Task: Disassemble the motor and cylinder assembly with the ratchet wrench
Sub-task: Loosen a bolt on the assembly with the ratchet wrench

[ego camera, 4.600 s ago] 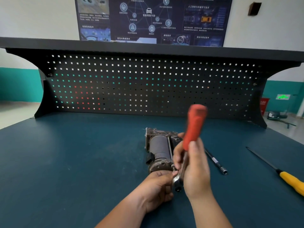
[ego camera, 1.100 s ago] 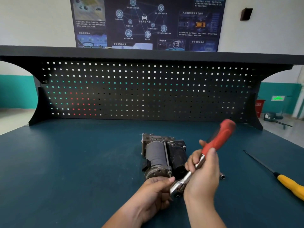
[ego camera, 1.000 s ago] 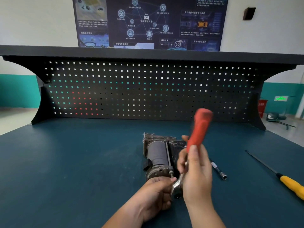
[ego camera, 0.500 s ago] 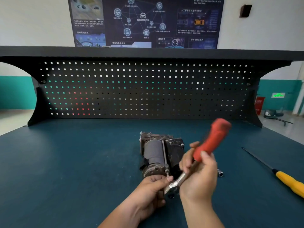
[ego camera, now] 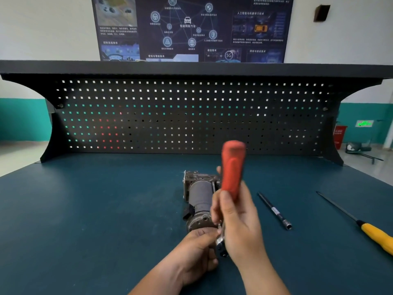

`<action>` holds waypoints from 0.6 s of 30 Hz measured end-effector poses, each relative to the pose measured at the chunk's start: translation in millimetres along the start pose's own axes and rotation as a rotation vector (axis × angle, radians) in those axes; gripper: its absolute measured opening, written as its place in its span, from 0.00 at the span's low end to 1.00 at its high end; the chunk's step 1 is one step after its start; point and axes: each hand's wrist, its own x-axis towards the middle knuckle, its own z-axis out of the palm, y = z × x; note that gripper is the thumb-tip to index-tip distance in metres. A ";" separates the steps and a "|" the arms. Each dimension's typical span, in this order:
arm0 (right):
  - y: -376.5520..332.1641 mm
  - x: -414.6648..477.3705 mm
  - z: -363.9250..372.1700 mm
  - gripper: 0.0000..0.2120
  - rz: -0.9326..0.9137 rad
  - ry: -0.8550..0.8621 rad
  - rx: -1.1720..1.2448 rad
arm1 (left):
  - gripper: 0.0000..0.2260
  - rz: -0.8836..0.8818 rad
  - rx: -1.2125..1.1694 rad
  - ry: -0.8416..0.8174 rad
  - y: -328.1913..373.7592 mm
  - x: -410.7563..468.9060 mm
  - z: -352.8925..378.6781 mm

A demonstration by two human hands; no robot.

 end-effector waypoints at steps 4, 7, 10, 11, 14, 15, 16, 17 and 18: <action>2.0 -4.2 2.3 0.13 -0.056 -0.208 -0.172 | 0.06 0.039 -0.010 -0.037 -2.0 -1.5 0.3; 2.7 -8.5 6.1 0.14 -0.102 -0.186 -0.230 | 0.11 0.051 0.016 -0.077 -1.7 -3.5 0.0; 0.0 -8.0 7.7 0.09 -0.062 0.065 -0.083 | 0.07 0.055 -0.026 -0.067 0.9 0.3 2.2; -1.4 -6.3 7.0 0.08 -0.036 0.161 0.033 | 0.10 0.034 -0.039 -0.055 1.7 1.8 2.0; -7.0 1.5 1.2 0.07 -0.019 0.411 0.279 | 0.09 0.026 -0.051 -0.042 -0.5 5.6 1.3; -8.7 3.5 -1.2 0.07 -0.021 0.478 0.324 | 0.08 0.021 -0.057 -0.033 -0.5 5.4 1.6; -10.1 5.3 -4.1 0.07 -0.015 0.532 0.368 | 0.06 0.021 -0.054 -0.028 -0.3 5.0 1.8; -11.0 6.1 -6.6 0.09 0.003 0.573 0.411 | 0.06 0.023 -0.040 -0.023 -0.7 4.7 2.0; -11.2 6.6 -8.9 0.11 0.026 0.602 0.448 | 0.07 0.017 -0.034 -0.025 -1.9 7.4 0.6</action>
